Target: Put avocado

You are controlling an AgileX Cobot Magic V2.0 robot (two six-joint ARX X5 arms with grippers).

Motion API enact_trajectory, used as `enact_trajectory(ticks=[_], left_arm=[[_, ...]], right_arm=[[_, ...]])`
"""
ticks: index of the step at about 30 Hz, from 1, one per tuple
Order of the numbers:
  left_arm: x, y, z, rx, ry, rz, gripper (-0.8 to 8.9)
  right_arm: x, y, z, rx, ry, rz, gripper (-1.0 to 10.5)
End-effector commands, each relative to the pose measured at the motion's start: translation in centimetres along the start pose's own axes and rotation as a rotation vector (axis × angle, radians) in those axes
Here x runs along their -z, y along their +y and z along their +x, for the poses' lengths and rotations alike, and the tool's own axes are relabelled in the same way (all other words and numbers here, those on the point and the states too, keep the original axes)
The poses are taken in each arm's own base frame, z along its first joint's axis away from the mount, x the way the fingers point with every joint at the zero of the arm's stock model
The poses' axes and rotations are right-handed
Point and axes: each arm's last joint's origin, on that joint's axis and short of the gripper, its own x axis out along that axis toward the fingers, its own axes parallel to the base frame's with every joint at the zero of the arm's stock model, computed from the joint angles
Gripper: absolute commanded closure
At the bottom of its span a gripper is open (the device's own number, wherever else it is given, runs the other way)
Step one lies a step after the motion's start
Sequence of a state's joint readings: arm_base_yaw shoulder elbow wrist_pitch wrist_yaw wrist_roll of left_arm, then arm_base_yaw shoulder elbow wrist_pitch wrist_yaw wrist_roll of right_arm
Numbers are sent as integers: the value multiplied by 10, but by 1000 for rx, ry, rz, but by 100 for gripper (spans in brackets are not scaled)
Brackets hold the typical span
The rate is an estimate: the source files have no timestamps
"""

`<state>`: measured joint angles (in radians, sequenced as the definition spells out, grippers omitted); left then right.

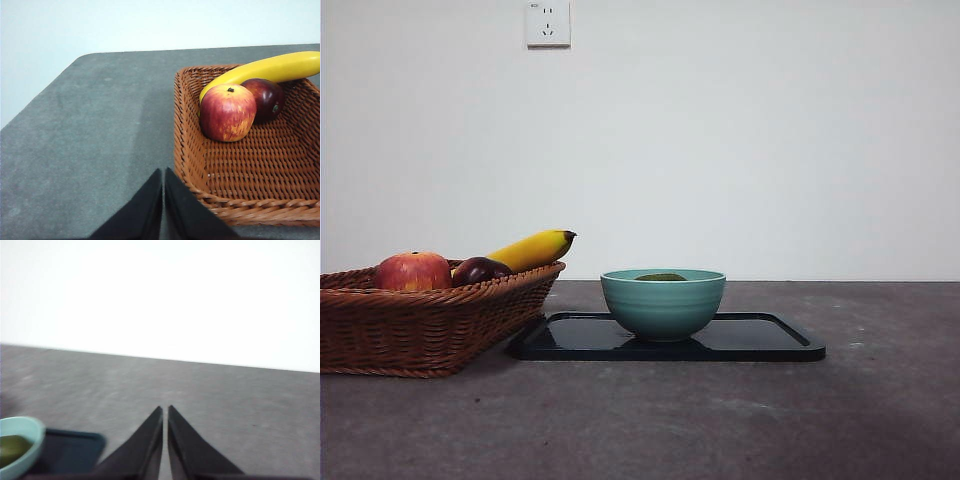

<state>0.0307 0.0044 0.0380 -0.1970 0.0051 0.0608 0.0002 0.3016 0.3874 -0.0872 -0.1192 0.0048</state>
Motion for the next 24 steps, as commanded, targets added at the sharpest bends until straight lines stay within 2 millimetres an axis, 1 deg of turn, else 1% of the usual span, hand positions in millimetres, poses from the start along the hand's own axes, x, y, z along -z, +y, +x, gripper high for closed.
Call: enact_trajectory(ticks=[1, 5, 11, 14, 16, 21, 24], left_arm=[[7, 0, 2, 1, 29, 4, 805], [7, 0, 2, 1, 29, 4, 805], [7, 0, 2, 1, 29, 4, 805], [7, 0, 2, 1, 29, 4, 805], [7, 0, 2, 1, 29, 4, 805], [7, 0, 2, 1, 29, 4, 805], [7, 0, 2, 1, 29, 4, 805]], right_arm=[[22, -2, -4, 46, -31, -5, 937], [51, -4, -7, 79, -31, -4, 937], [83, -4, -6, 79, -11, 43, 937], [94, -4, -5, 80, 6, 70, 937], [99, -4, -5, 81, 27, 77, 937], [102, -4, -7, 82, 53, 79, 937], [107, -4, -7, 84, 104, 85, 937]])
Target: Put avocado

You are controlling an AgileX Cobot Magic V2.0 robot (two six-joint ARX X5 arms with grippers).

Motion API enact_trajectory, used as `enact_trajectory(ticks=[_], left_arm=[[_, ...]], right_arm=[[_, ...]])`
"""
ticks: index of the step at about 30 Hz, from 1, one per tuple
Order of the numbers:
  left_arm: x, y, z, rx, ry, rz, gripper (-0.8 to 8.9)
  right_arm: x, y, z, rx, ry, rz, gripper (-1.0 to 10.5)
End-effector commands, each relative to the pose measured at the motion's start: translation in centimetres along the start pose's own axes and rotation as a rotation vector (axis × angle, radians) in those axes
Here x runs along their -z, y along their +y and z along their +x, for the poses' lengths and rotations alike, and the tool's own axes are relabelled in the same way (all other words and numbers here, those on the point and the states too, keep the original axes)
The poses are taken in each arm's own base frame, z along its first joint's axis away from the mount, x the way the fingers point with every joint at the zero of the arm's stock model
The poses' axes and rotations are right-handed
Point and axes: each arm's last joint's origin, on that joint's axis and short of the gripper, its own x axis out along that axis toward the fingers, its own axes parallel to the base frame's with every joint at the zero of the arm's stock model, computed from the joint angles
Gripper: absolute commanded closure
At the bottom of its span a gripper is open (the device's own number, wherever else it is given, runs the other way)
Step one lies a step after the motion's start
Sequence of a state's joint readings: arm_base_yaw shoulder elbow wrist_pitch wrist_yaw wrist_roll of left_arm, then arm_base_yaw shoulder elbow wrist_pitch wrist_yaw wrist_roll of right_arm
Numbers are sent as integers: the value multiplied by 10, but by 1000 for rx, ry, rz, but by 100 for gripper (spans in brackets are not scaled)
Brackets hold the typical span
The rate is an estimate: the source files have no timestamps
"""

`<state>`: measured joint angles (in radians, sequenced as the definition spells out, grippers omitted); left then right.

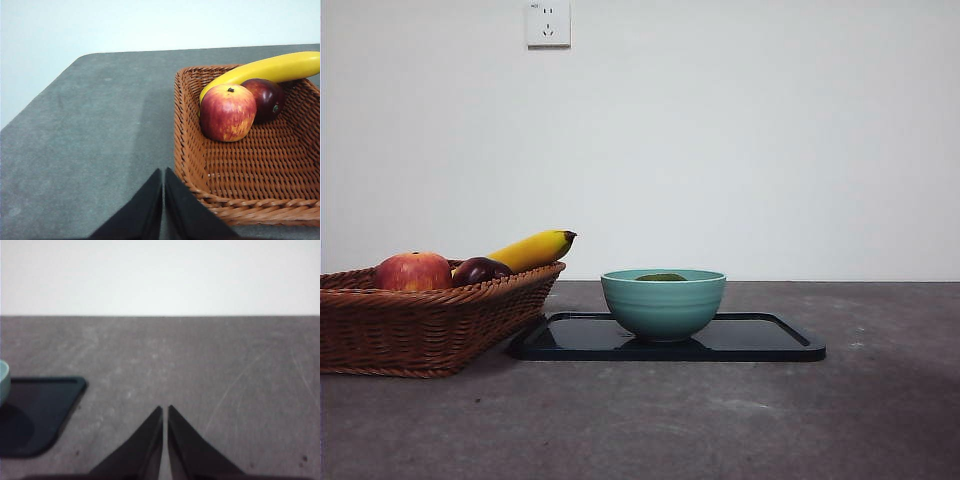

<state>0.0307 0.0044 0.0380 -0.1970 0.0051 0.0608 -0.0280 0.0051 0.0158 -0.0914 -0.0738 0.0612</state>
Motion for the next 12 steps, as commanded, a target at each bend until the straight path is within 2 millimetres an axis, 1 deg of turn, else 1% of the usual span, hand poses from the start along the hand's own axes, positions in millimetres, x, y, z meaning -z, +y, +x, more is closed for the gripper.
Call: enact_trajectory(ticks=[1, 4, 12], left_arm=[[7, 0, 2, 1, 29, 4, 805], [7, 0, 2, 1, 29, 4, 805], [7, 0, 2, 1, 29, 4, 805]], right_arm=[[6, -1, 0, 9, 50, 21, 937], [10, -1, 0, 12, 91, 25, 937], [7, 0, 0, 2, 64, 26, 937]])
